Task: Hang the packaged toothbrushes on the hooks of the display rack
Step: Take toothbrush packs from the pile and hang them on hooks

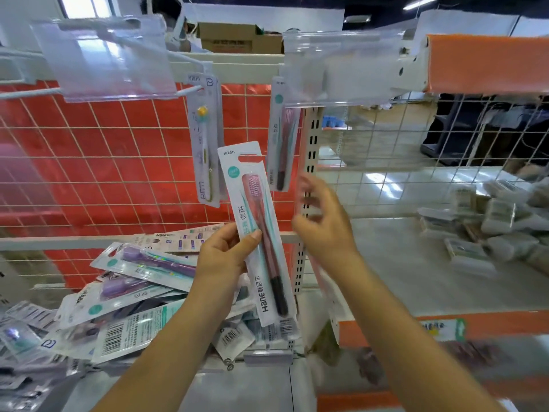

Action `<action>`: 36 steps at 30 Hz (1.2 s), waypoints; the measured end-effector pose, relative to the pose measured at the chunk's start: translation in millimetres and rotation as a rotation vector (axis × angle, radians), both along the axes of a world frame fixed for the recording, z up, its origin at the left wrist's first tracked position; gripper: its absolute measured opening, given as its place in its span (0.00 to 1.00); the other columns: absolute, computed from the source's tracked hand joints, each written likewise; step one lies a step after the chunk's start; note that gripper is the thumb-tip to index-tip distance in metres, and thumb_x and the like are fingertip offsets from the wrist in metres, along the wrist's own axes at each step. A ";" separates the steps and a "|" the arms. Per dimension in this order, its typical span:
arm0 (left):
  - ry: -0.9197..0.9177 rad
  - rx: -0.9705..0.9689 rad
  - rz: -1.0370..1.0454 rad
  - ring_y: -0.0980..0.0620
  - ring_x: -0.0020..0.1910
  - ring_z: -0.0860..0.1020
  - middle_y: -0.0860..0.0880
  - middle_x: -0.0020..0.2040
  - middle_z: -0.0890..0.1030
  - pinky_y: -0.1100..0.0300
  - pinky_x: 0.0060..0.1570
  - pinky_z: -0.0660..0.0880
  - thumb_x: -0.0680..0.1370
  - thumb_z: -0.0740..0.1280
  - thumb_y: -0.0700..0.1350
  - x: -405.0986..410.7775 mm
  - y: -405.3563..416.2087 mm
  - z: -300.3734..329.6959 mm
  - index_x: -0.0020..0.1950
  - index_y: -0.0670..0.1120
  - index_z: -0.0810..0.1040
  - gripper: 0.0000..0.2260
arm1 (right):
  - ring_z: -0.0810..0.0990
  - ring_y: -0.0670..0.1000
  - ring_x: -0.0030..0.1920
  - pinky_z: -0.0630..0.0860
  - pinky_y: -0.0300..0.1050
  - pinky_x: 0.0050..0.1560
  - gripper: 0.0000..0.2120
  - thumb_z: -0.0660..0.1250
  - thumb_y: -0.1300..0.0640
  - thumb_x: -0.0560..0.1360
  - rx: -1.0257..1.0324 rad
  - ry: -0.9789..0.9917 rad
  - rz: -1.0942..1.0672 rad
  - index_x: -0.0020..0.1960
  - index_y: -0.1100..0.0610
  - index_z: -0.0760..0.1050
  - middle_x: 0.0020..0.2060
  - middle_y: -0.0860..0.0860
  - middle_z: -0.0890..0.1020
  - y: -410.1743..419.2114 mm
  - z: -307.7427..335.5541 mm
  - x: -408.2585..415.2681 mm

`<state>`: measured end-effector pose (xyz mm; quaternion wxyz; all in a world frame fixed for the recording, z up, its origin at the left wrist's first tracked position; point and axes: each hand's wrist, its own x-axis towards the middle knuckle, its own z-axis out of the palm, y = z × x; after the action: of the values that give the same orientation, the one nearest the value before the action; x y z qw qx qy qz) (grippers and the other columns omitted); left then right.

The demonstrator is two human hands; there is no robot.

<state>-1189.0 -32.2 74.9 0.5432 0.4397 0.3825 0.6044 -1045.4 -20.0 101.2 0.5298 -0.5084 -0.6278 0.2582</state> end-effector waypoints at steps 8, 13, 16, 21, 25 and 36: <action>0.012 0.062 -0.029 0.52 0.44 0.83 0.50 0.44 0.85 0.62 0.38 0.78 0.75 0.65 0.36 4.4 -1.2 7.8 0.49 0.46 0.81 0.08 | 0.62 0.45 0.68 0.70 0.44 0.66 0.55 0.73 0.52 0.69 -0.006 -0.341 0.137 0.69 0.34 0.28 0.65 0.39 0.53 -57.7 -34.0 -32.7; 0.186 0.195 0.034 0.52 0.41 0.82 0.51 0.40 0.84 0.59 0.40 0.80 0.76 0.66 0.38 0.5 -1.4 11.5 0.45 0.50 0.81 0.08 | 0.69 0.49 0.55 0.76 0.43 0.52 0.56 0.68 0.58 0.71 0.007 -0.476 0.027 0.61 0.30 0.19 0.54 0.43 0.53 -47.6 -38.4 -38.9; 0.599 0.442 0.172 0.56 0.36 0.78 0.55 0.37 0.82 0.61 0.36 0.78 0.76 0.66 0.49 -18.3 2.1 9.0 0.43 0.57 0.79 0.05 | 0.70 0.50 0.49 0.76 0.43 0.45 0.54 0.68 0.59 0.71 0.045 -0.482 -0.037 0.65 0.34 0.23 0.49 0.43 0.52 -39.3 -36.8 -32.1; 1.496 0.775 0.352 0.46 0.33 0.80 0.50 0.34 0.80 0.57 0.26 0.74 0.75 0.57 0.55 -42.6 19.6 -7.6 0.44 0.46 0.82 0.17 | 0.72 0.52 0.51 0.77 0.45 0.46 0.52 0.69 0.59 0.71 0.176 -0.553 -0.134 0.68 0.37 0.28 0.56 0.46 0.54 -23.6 -23.8 -26.2; 1.730 0.795 0.354 0.48 0.25 0.76 0.51 0.26 0.75 0.62 0.18 0.64 0.65 0.76 0.47 -40.3 22.7 -17.3 0.35 0.46 0.80 0.07 | 0.73 0.52 0.50 0.80 0.48 0.43 0.51 0.71 0.61 0.70 0.266 -0.531 -0.251 0.71 0.40 0.33 0.57 0.49 0.57 -13.3 -16.7 -22.2; 1.775 0.695 0.265 0.49 0.23 0.75 0.52 0.25 0.75 0.62 0.17 0.64 0.61 0.79 0.48 -46.6 19.2 -27.1 0.33 0.47 0.80 0.10 | 0.65 0.44 0.50 0.76 0.40 0.49 0.50 0.68 0.59 0.73 0.308 -0.334 -0.318 0.69 0.37 0.29 0.57 0.47 0.56 5.0 -43.2 -17.2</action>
<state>-1235.6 -13.0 47.8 -0.1775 0.8264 0.5004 0.1875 -1062.6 -14.9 58.0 0.5240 -0.5494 -0.6507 -0.0140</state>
